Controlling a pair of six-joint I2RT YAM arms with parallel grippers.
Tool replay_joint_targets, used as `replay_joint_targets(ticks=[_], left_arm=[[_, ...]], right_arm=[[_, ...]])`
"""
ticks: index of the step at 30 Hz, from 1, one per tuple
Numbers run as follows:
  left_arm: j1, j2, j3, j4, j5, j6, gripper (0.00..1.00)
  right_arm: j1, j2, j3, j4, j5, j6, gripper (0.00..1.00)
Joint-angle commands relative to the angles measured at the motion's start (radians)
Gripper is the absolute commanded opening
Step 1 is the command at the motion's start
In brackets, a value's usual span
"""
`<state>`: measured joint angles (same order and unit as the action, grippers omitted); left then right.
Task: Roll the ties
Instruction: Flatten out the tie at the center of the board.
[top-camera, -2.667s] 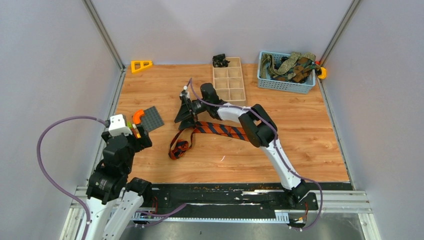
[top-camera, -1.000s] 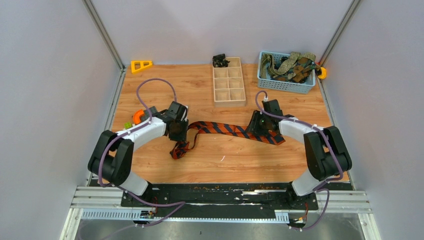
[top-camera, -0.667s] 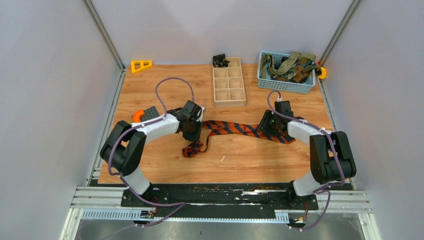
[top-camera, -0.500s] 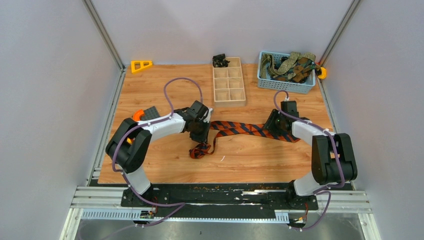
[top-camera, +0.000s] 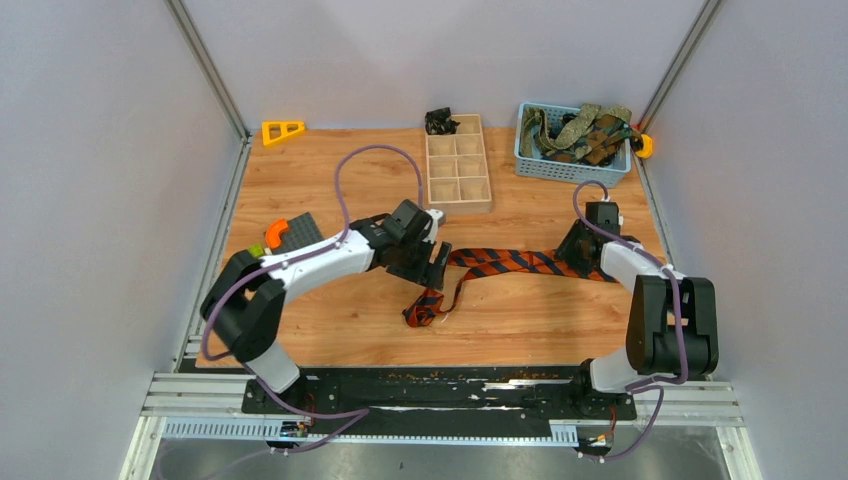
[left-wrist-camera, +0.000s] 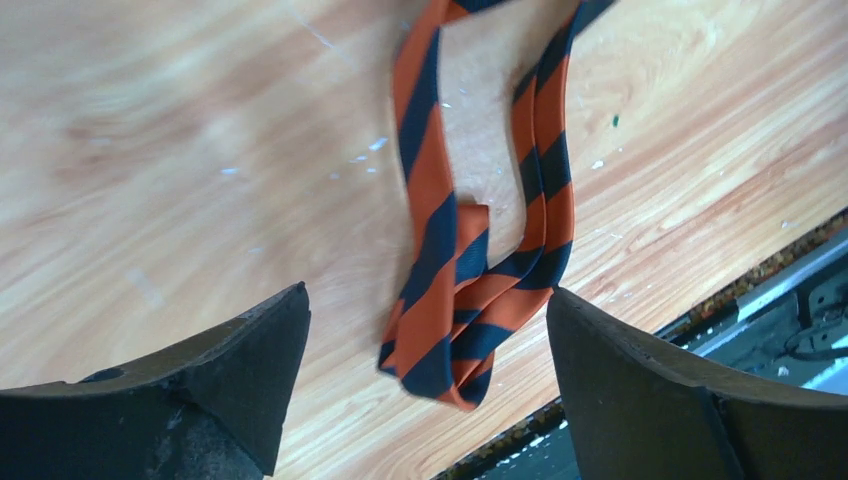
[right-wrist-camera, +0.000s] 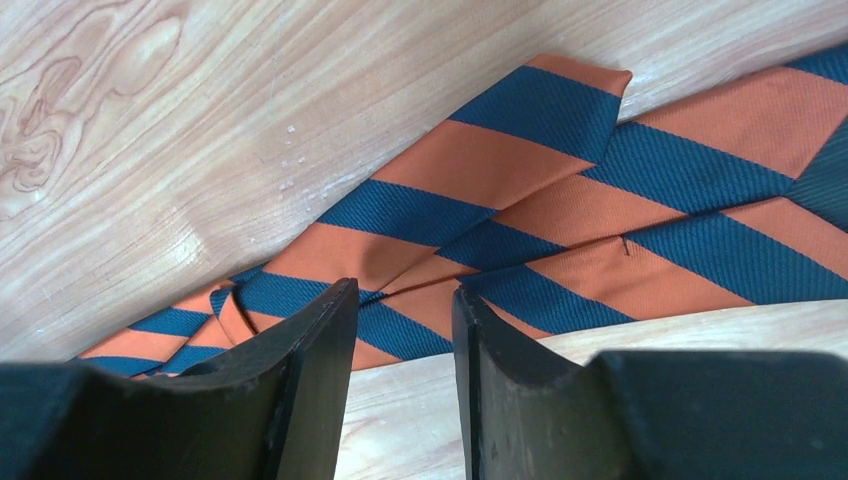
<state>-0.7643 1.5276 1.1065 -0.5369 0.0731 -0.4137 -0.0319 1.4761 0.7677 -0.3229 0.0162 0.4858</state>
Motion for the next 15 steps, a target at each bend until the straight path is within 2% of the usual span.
replay_joint_targets(ticks=[1,6,10,15], left_arm=[[0.002,-0.152,-0.042,-0.115,-0.176,0.011,0.98],[-0.014,-0.253,-0.146,-0.177,-0.170,-0.025,1.00],[-0.056,-0.315,-0.246,-0.133,-0.139,-0.090,0.96],[-0.109,-0.314,-0.304,-0.062,-0.115,-0.152,0.91]], right_arm=[[0.070,-0.077,0.072,-0.043,0.089,-0.034,0.41],[0.128,-0.110,0.095,-0.074,0.118,-0.049,0.42],[0.161,-0.128,0.085,-0.073,0.102,-0.048,0.42],[0.194,-0.133,0.084,-0.076,0.098,-0.048,0.42]])
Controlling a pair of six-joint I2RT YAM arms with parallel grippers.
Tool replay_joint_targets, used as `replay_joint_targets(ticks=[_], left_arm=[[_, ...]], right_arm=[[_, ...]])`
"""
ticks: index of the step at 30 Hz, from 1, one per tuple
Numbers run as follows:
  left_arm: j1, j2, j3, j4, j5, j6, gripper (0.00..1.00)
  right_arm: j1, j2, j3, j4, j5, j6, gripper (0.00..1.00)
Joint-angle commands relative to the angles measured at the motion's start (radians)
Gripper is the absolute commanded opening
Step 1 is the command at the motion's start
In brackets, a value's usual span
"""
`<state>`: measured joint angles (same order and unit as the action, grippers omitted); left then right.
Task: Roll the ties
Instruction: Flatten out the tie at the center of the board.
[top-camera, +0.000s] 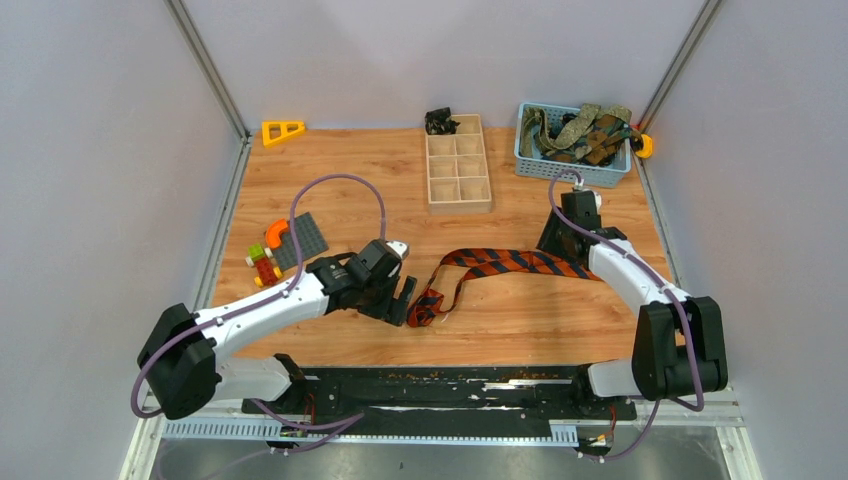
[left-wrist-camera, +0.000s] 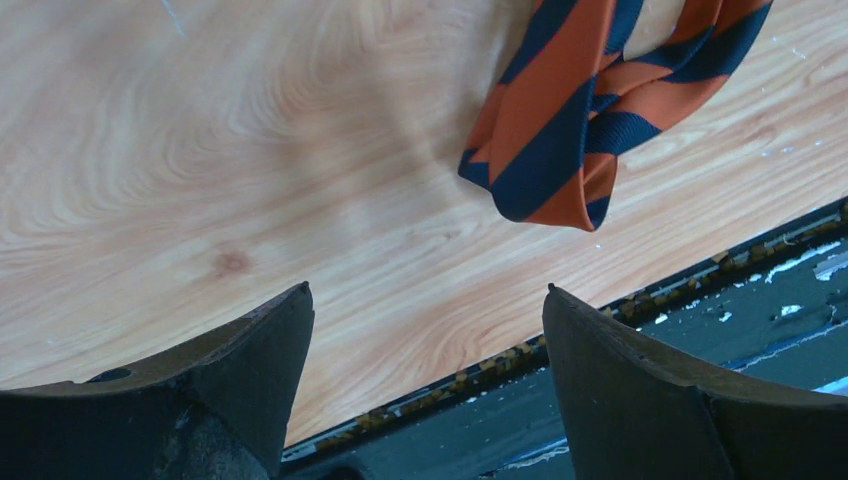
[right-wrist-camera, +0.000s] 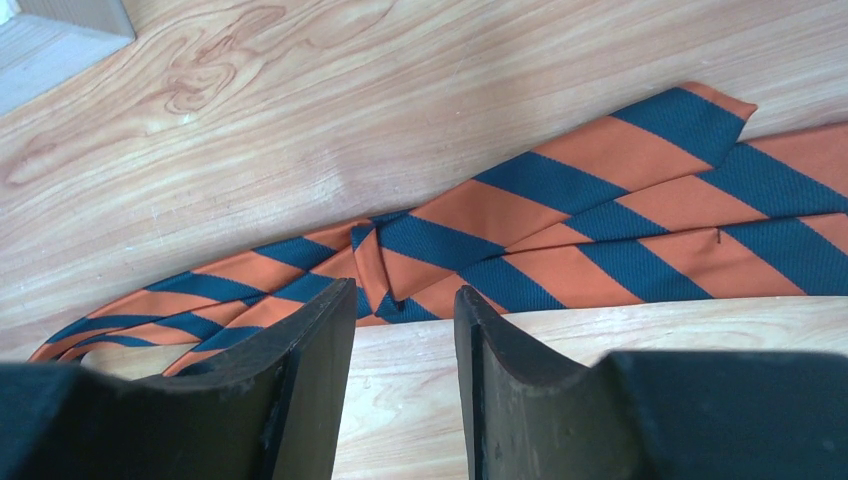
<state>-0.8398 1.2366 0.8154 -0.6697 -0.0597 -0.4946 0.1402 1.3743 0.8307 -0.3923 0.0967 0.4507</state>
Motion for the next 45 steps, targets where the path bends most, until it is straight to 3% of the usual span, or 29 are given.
replay_joint_targets(ticks=[1,15,25,37,41,45], left_arm=[[-0.045,-0.015,-0.016,0.084,0.021,-0.081,0.89],[-0.142,0.231,0.074,0.176,-0.051,-0.107,0.73],[-0.146,0.286,0.122,0.202,-0.071,-0.114,0.67],[-0.146,0.278,0.168,0.151,-0.078,-0.117,0.77],[-0.146,0.308,0.168,0.156,-0.082,-0.110,0.67],[-0.146,0.338,0.169,0.164,-0.078,-0.098,0.43]], right_arm=[[0.030,-0.029,0.021,-0.008,0.017,-0.013,0.42],[0.062,-0.038,-0.005,-0.009,0.003,-0.025,0.42],[0.070,-0.045,-0.012,-0.016,-0.006,-0.037,0.42],[0.086,-0.026,-0.012,-0.003,-0.030,-0.046,0.42],[0.088,-0.016,-0.011,0.001,-0.033,-0.050,0.42],[0.088,-0.010,-0.011,0.001,-0.032,-0.054,0.42]])
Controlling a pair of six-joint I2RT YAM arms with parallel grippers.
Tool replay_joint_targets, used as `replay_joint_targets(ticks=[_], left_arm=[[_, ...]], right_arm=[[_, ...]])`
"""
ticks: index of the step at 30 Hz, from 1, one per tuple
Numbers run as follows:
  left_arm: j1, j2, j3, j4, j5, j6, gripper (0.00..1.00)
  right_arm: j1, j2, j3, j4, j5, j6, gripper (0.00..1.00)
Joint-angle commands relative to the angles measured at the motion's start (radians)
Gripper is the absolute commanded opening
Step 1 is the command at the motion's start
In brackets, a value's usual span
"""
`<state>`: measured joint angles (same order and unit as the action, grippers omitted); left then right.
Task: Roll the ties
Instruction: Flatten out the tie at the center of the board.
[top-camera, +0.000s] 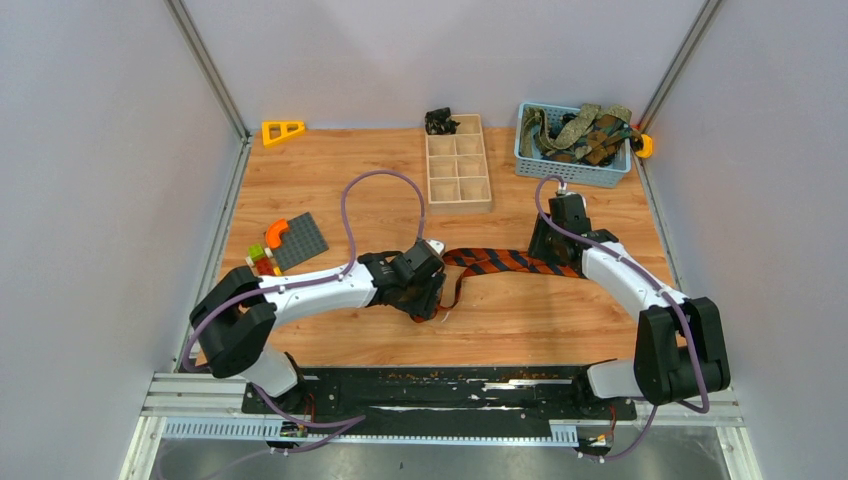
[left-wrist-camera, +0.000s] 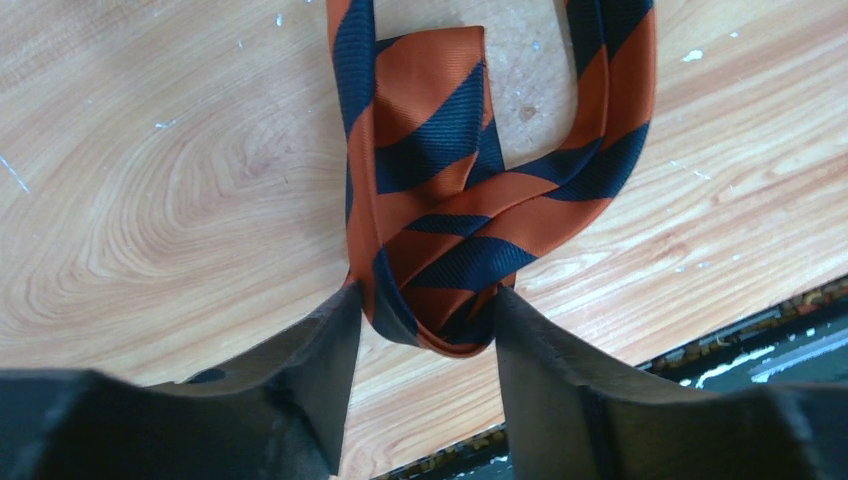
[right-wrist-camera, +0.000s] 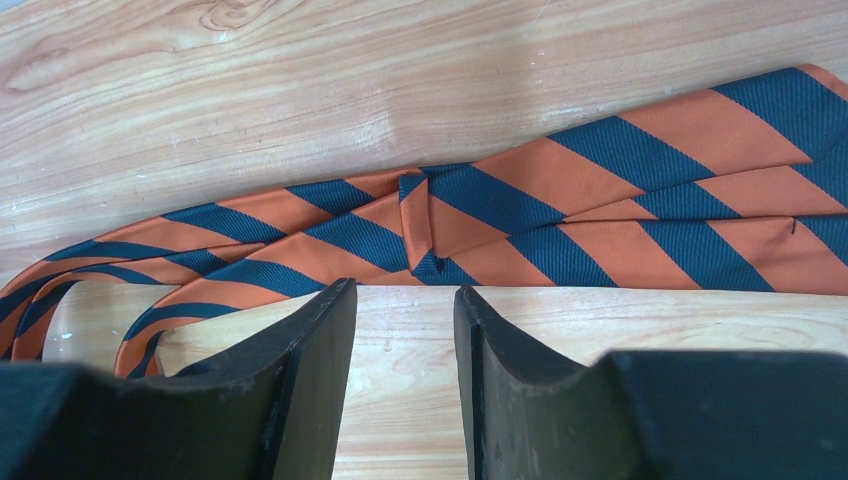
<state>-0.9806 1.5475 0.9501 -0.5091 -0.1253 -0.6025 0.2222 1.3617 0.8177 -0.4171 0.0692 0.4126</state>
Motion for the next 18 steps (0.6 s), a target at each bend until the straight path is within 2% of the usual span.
replay_joint_targets(ticks=[1,4,6,11,18], left_arm=[[-0.006,0.028,0.035,0.009,-0.009,0.014,0.32],[-0.005,0.014,0.042,0.008,0.007,0.026,0.07],[-0.005,-0.004,0.054,-0.006,0.026,0.032,0.01],[0.018,-0.064,0.089,-0.035,0.184,0.053,0.00],[0.163,-0.119,0.045,0.029,0.495,0.043,0.06]], right_arm=[[0.006,0.004,0.000,0.027,-0.004,-0.015,0.42],[0.006,0.017,-0.003,0.025,0.007,-0.018,0.42],[0.005,0.032,0.001,0.015,0.021,-0.017,0.41],[0.007,0.056,0.011,0.010,0.021,-0.020,0.41],[0.008,0.091,0.035,0.004,0.011,-0.025,0.41]])
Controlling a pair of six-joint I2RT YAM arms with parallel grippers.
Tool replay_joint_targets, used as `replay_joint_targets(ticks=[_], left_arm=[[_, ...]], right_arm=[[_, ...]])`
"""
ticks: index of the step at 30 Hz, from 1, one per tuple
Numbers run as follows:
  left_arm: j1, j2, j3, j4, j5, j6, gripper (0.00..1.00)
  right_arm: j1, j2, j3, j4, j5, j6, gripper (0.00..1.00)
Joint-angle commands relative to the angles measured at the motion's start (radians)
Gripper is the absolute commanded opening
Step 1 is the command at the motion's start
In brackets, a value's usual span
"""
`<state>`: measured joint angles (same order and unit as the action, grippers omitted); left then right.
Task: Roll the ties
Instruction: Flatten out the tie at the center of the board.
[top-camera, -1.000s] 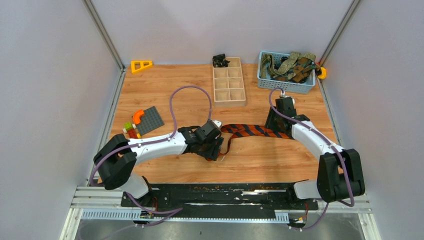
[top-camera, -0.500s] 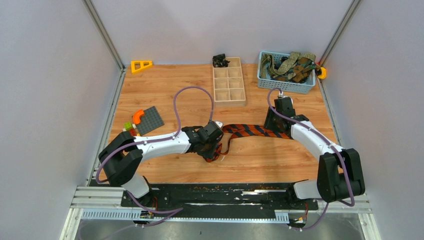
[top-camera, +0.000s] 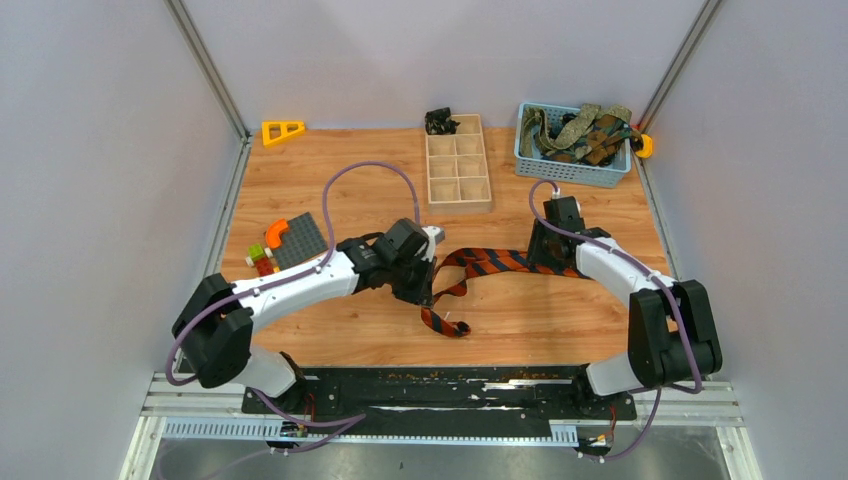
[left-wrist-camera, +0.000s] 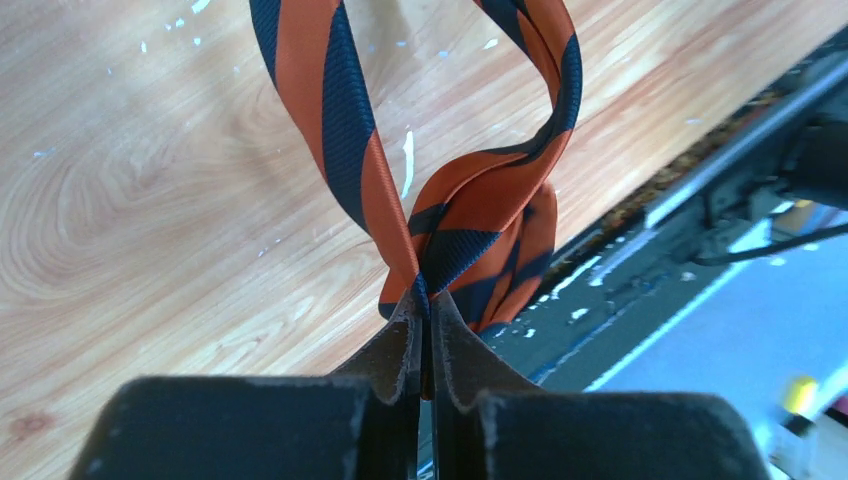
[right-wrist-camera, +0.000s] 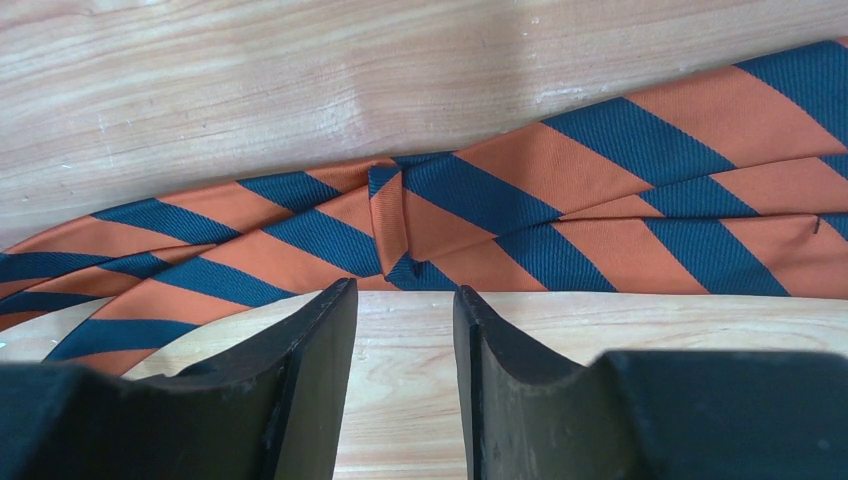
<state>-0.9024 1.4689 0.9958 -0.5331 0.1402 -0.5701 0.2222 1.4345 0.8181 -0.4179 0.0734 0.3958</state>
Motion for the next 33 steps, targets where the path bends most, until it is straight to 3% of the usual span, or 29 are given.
replay_joint_targets(ticks=[1,9,15,17,22,25,33], left_arm=[[0.117,-0.040,-0.013,0.068,0.287,0.011,0.07],[0.404,0.026,-0.067,0.100,0.606,0.083,0.19],[0.574,0.094,-0.038,0.013,0.605,0.192,0.49],[0.615,0.074,-0.022,-0.003,0.541,0.199,0.52],[0.617,-0.047,0.040,-0.154,0.142,0.248,0.62],[0.605,-0.139,0.015,-0.192,-0.005,0.243,0.64],[0.375,-0.299,-0.091,-0.247,-0.207,0.115,0.65]], right_arm=[[0.008,0.026,0.039,0.003,0.004,-0.009,0.41],[0.008,0.053,0.062,-0.001,-0.002,-0.019,0.41],[0.010,0.056,0.071,-0.002,-0.021,-0.030,0.41],[0.015,0.053,0.076,-0.006,-0.027,-0.034,0.41],[0.055,0.021,0.087,-0.002,-0.044,-0.044,0.41],[0.092,0.008,0.092,0.021,-0.057,-0.048,0.41],[0.184,0.057,0.137,0.046,-0.054,-0.049,0.41]])
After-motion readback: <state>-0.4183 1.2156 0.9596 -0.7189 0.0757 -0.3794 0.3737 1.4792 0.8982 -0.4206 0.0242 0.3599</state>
